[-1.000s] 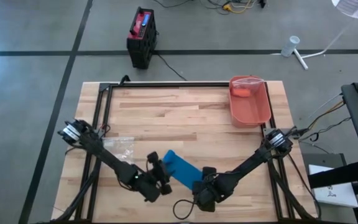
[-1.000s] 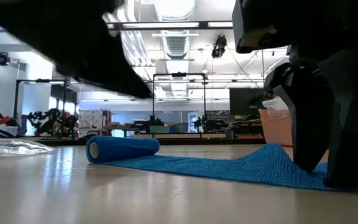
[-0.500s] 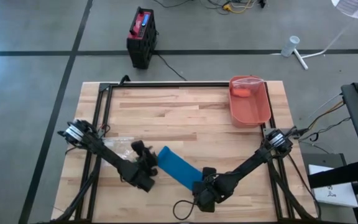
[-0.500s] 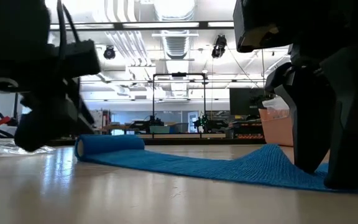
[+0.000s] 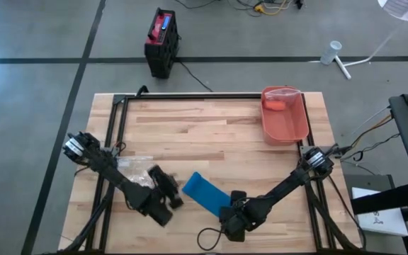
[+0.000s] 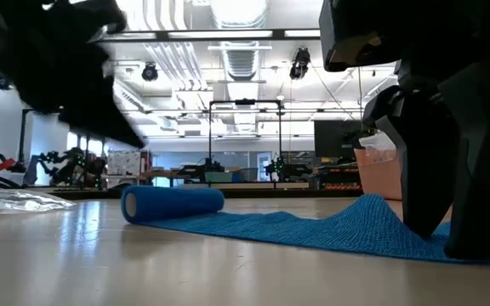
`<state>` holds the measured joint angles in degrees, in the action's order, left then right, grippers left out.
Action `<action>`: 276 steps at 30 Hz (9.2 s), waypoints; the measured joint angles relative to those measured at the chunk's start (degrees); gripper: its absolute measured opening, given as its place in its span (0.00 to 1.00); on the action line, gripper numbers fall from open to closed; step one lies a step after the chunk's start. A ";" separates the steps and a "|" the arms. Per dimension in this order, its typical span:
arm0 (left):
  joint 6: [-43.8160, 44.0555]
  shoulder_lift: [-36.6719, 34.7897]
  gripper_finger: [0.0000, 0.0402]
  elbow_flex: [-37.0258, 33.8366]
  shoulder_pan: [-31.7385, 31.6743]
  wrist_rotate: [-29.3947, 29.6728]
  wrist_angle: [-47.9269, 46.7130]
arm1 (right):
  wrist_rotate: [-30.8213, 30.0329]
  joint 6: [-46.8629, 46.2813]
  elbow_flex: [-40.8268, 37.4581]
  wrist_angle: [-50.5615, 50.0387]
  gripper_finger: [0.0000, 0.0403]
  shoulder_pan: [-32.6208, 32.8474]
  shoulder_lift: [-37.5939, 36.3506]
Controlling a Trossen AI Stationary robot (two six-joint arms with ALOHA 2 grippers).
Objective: Roll bandage
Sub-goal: Roll the blue bandage
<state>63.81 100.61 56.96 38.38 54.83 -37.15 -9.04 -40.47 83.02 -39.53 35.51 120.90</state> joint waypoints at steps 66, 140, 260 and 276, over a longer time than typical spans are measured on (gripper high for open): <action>-0.15 7.13 0.38 -2.51 -3.40 -0.26 -1.88 | -19.57 -6.13 8.88 3.71 0.59 2.83 -3.08; -22.51 -27.34 0.38 -38.28 -22.94 -18.34 38.58 | -25.58 -0.02 8.72 29.35 0.54 -14.40 13.94; -37.40 -42.76 0.58 -44.49 -33.40 -24.69 48.79 | -25.00 9.05 15.98 37.85 0.56 -28.55 20.98; -41.33 -20.66 0.58 -44.71 -33.87 -25.89 65.31 | -24.61 9.79 15.91 37.81 0.55 -28.55 20.96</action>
<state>22.48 79.96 12.25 4.51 28.95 28.16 -33.65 -30.67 98.93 -1.72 6.96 141.86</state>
